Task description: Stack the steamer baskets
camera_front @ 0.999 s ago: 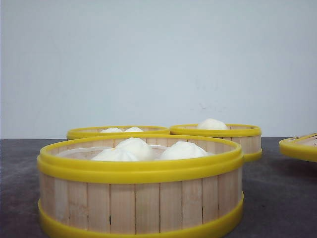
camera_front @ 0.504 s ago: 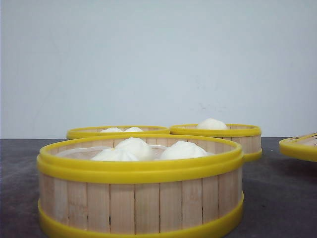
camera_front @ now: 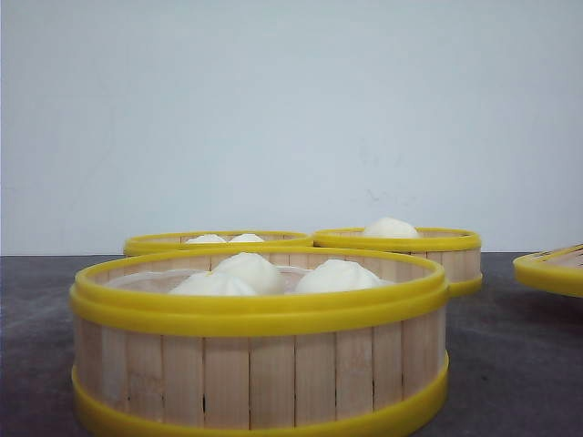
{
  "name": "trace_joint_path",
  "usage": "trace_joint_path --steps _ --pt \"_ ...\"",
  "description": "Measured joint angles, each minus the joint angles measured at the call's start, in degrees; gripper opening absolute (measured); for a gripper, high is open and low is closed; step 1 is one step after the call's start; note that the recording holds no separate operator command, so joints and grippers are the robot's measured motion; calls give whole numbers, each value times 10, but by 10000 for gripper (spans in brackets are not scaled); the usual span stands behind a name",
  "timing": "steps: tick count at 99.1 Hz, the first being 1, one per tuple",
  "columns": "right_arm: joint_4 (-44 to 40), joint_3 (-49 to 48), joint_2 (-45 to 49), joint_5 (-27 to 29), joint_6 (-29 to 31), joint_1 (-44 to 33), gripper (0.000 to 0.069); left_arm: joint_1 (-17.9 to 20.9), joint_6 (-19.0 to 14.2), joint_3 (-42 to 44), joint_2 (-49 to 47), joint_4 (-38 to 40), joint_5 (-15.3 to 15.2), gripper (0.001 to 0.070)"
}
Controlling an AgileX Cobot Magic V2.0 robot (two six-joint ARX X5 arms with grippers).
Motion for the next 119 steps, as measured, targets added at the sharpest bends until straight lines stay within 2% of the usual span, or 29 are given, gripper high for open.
trace_joint_path --steps 8,15,24,33,47,58,73,86,103,119 --pt "-15 46 42 -12 -34 10 5 0 6 40 43 -5 0 56" --pt "-24 64 63 -26 -57 21 27 -1 13 47 65 8 1 143" --pt "-29 66 79 -48 -67 29 154 -7 24 47 90 17 14 289" --pt "-31 69 96 -71 -67 34 289 -22 35 47 120 40 47 339" --pt "-33 70 122 -101 -59 39 387 -56 43 59 191 65 56 357" --pt "-33 73 133 -115 -54 43 431 -84 45 102 271 64 56 357" --pt "-33 76 137 -117 -52 49 443 -109 45 185 394 36 56 357" --pt "-33 76 137 -120 -50 55 443 -122 45 268 515 -29 53 357" --pt "-33 76 137 -130 -48 58 443 -126 45 363 647 -98 30 357" --pt "-34 76 137 -130 -48 65 443 -126 45 418 734 -131 28 357"
